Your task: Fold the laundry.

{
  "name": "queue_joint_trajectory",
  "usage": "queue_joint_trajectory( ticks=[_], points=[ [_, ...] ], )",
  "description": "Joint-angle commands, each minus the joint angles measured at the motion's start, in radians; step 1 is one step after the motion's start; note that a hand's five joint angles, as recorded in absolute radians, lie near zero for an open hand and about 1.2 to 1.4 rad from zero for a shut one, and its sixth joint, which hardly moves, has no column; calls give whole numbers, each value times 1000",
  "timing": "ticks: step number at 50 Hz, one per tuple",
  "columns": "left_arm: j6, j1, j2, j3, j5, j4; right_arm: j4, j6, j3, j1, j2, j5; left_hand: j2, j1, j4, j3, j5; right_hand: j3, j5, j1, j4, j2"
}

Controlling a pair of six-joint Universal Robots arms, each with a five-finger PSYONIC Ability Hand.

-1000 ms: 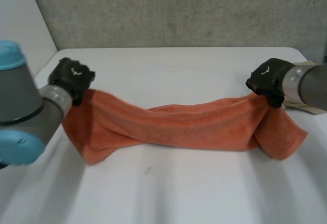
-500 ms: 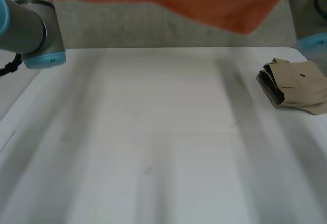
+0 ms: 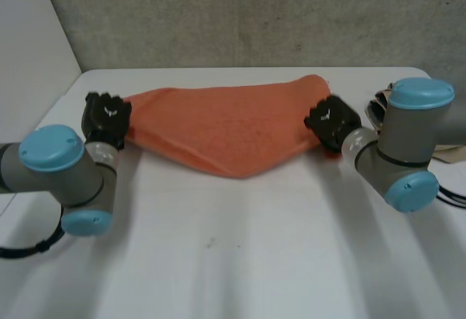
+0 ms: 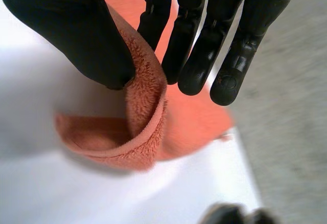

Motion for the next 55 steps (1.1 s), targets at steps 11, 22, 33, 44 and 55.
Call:
queue_joint_trajectory(
  ticks=[11,22,33,44,55],
  points=[
    [224,161,561,-407,130,-579,590,-71,330,-42,-452,-28,195,267,193,201,238,214,223,408,204,220],
    [190,161,493,-374,207,-494,375,149,351,-63,-383,-53,195,267,193,201,238,214,223,408,204,220],
    [63,104,427,-200,130,-438,62,295,351,-51,-342,-61,195,267,193,201,238,214,223,408,204,220],
    [-17,66,378,-138,78,-404,45,579,412,-23,-343,17,195,267,193,201,238,-903,-893,-709,-913,-897],
    [-20,41,352,-152,78,-400,74,926,624,-103,-481,73,195,267,193,201,238,-995,-985,-801,-1004,-988]
  ],
)
